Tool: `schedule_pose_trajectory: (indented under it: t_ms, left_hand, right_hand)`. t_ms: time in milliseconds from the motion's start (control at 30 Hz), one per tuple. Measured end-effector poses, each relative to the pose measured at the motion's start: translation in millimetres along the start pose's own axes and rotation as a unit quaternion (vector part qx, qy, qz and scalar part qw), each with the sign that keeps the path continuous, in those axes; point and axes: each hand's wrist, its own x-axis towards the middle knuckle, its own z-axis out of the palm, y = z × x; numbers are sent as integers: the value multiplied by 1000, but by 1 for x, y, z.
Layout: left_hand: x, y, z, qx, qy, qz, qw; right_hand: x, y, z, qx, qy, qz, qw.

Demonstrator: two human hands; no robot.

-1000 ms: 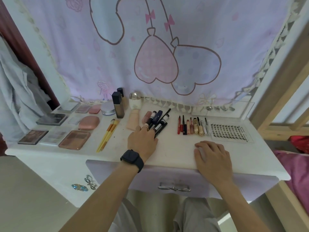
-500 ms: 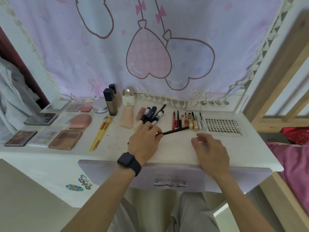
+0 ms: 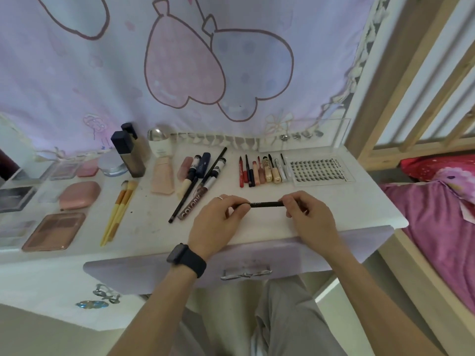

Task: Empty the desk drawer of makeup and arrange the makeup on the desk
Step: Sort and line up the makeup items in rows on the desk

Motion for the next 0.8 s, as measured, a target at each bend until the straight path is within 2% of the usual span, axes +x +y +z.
schedule_pose_trajectory:
  t_ms: [67,167,267,400,567,800]
  left_hand:
    - [0,-1,-4,-46,-13,-19,999]
    - [0,-5,-5,-55,-31,-36,997]
    - [-1,-5,-4,-26,-38,-28,999]
    - [-5,-2,1,57,-23,28,998]
    - [-6,-11,-8,-94,77,-9,993]
    - [-4,-12,-10,-129,80,-25,988]
  right_hand:
    - [-1,0,2,9,2,5,1000]
    - [-2,-1,5,13,9,6,1000]
    - [-3,-1,7,12,22,3,1000]
    - [-3,0,10,5,31,-5,999]
    - [10,-2,-7,119,122,13,985]
    - [2,1,-5,109,118,-3,987]
